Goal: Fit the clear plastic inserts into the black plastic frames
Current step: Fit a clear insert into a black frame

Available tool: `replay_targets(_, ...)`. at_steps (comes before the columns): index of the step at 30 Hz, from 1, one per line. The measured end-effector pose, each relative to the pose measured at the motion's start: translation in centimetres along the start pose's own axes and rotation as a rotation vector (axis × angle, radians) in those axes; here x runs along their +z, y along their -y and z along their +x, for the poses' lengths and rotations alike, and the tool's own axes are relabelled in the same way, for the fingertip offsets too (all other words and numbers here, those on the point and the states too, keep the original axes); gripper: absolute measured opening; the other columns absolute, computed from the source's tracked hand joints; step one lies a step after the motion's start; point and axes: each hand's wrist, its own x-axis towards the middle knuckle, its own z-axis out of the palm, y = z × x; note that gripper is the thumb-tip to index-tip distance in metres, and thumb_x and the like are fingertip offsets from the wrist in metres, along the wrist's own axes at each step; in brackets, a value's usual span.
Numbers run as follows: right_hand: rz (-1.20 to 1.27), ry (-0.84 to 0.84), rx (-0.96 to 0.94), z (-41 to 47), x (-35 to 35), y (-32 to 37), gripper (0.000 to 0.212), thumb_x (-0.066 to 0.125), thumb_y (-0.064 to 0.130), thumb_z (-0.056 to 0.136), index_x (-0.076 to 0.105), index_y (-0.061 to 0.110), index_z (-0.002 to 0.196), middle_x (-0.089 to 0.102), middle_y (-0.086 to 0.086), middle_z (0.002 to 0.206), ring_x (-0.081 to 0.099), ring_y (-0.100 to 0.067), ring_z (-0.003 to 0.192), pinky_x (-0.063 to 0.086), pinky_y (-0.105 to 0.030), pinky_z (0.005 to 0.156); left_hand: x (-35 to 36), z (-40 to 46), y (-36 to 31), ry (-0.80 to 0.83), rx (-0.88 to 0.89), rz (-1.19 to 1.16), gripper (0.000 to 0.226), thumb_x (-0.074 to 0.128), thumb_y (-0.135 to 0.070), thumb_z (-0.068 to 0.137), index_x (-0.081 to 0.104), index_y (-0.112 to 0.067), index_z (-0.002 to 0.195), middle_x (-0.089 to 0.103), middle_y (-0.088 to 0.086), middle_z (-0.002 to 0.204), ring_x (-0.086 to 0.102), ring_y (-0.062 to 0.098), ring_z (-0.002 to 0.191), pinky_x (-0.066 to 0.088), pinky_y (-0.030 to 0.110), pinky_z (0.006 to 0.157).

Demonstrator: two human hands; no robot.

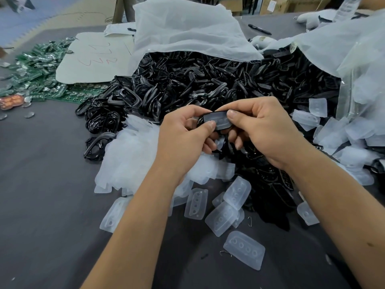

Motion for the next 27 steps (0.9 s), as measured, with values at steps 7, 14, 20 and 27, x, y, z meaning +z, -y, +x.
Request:
replay_targets(7,-0.129,-0.018,-0.019,0.14,-0.14,-0.22,0.024,0.057,0.008,0.105,0.078,0.018,0.102,0.072,-0.015,0.067,0.065,-0.04,0.056,0.053,-0.03,0.05,0.26,-0.04,0.15,-0.028,0.023,0.081,0.011,0.068,-0.012,0.098,0.074,-0.015,0.09,0.071,0.013,0.068,0.062,0.02,0.049,0.048,0.025,0.049)
replay_targets(14,-0.22,0.018,-0.033,0.1,-0.15,-0.19,0.028,0.052,0.014,0.106,0.077,0.021,0.096,0.07,-0.01,0.064,0.063,-0.033,0.049,0.048,-0.027,0.046,0.29,0.05,0.34,-0.056,0.033,0.154,0.015,0.066,-0.009,0.096,0.072,-0.015,0.084,0.066,0.002,0.061,0.059,0.017,0.046,0.044,0.023,0.049)
replay_targets(20,-0.31,-0.016,-0.128,-0.01,-0.09,-0.19,0.011,0.073,0.02,0.097,0.08,0.021,0.089,0.073,0.006,0.064,0.062,-0.003,0.048,0.042,-0.01,0.048,0.24,0.04,0.32,-0.024,0.025,0.123,0.014,0.065,-0.005,0.097,0.073,-0.012,0.088,0.066,0.006,0.061,0.057,0.017,0.047,0.043,0.02,0.048)
replay_targets(27,-0.379,-0.049,-0.198,-0.09,-0.95,-0.23,0.017,0.08,0.026,0.091,0.067,0.021,0.102,0.07,0.0,0.067,0.062,-0.013,0.052,0.045,-0.018,0.052,0.24,-0.01,0.11,-0.009,-0.007,0.073,0.013,0.068,-0.005,0.098,0.076,-0.012,0.091,0.07,0.007,0.064,0.063,0.018,0.055,0.044,0.021,0.047)
